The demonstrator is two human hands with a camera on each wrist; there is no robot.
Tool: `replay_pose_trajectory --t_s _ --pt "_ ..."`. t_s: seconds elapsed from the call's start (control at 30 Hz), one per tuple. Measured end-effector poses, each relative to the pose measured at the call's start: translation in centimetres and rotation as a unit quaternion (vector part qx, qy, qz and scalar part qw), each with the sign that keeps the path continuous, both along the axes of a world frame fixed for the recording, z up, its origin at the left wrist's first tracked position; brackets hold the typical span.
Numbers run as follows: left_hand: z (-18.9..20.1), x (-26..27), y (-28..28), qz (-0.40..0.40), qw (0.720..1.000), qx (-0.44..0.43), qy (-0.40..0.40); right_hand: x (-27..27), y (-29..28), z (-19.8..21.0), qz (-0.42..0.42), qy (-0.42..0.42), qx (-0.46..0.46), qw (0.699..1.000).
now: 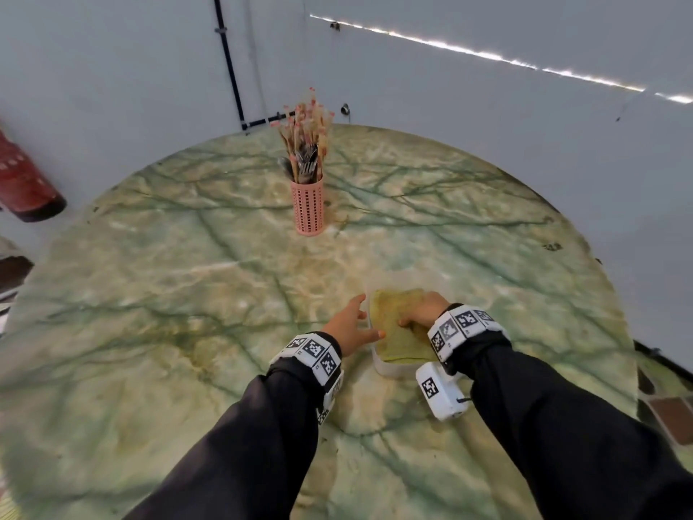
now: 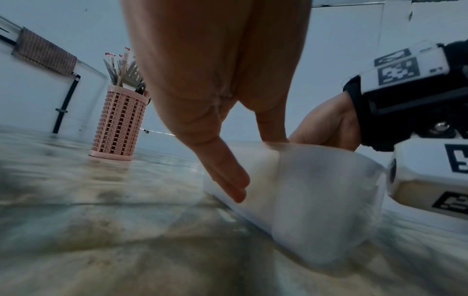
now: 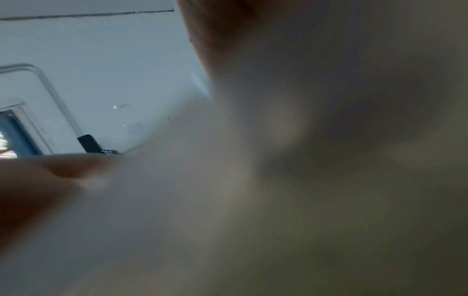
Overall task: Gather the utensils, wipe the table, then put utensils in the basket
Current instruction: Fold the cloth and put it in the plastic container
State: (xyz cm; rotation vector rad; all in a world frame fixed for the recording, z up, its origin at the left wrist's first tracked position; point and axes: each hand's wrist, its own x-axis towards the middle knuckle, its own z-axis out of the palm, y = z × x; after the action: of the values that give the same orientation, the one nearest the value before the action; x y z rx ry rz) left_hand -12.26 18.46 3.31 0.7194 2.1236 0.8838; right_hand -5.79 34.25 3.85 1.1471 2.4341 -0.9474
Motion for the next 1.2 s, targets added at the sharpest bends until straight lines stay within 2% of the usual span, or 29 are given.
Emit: replay_pose_trajectory --t_s 0.1,0.2,0.27,0.33,0.4,0.47,0.5,0.63,0.73,0.87,0.93,1.03,1.13,1.2 --pt "-0.2 -0.1 0.1 0.011 1.000 0.010 -0.003 0.0 0.0 1.4 -0.047 0.090 -0.078 0.992" --pt "-0.3 -0.3 0.2 0.014 1.000 0.018 -0.005 0.1 0.1 2.3 -0.064 0.171 -0.194 0.964" --pt "-0.3 -0.3 0.2 0.007 1.000 0.019 0.000 0.1 0.5 2.4 -0.103 0.200 -0.275 0.935" --pt "-0.1 -0.4 0.3 0.001 1.000 0.017 0.005 0.0 1.1 1.8 -0.138 0.187 -0.324 0.917" --pt "0.2 -0.3 0.3 -0.004 1.000 0.011 0.011 0.1 1.4 0.9 -0.116 0.118 -0.277 0.947" --pt "0.3 -0.2 0.3 -0.007 1.000 0.007 0.018 0.1 2.0 -0.3 -0.066 0.026 -0.145 0.987" --pt "0.4 -0.2 0.3 -0.007 1.000 0.007 0.021 0.2 2.0 -0.3 -0.054 -0.003 -0.081 0.995" --pt "0.4 0.0 0.2 -0.006 1.000 0.011 0.019 0.2 1.7 -0.6 0.005 -0.049 0.049 0.998" --pt "0.5 0.0 0.2 -0.001 1.000 0.013 0.015 0.0 1.5 -1.0 0.003 -0.053 0.086 0.995" --pt "0.5 0.0 0.0 0.002 1.000 0.010 0.012 -0.3 1.1 -1.1 0.002 -0.018 0.112 0.994" --pt "0.5 0.0 0.1 0.001 1.000 0.009 0.014 -0.4 1.1 -0.5 -0.003 0.008 0.071 0.997" --pt "0.5 -0.1 0.2 0.001 1.000 0.008 0.015 -1.0 1.6 0.3 -0.057 0.109 -0.074 0.990" --pt "0.4 -0.3 0.2 0.006 1.000 0.009 0.013 -1.3 1.3 1.6 -0.145 0.225 -0.225 0.937" --pt "0.2 -0.4 0.1 0.011 1.000 0.012 0.010 -1.2 1.0 2.2 -0.168 0.249 -0.298 0.906"
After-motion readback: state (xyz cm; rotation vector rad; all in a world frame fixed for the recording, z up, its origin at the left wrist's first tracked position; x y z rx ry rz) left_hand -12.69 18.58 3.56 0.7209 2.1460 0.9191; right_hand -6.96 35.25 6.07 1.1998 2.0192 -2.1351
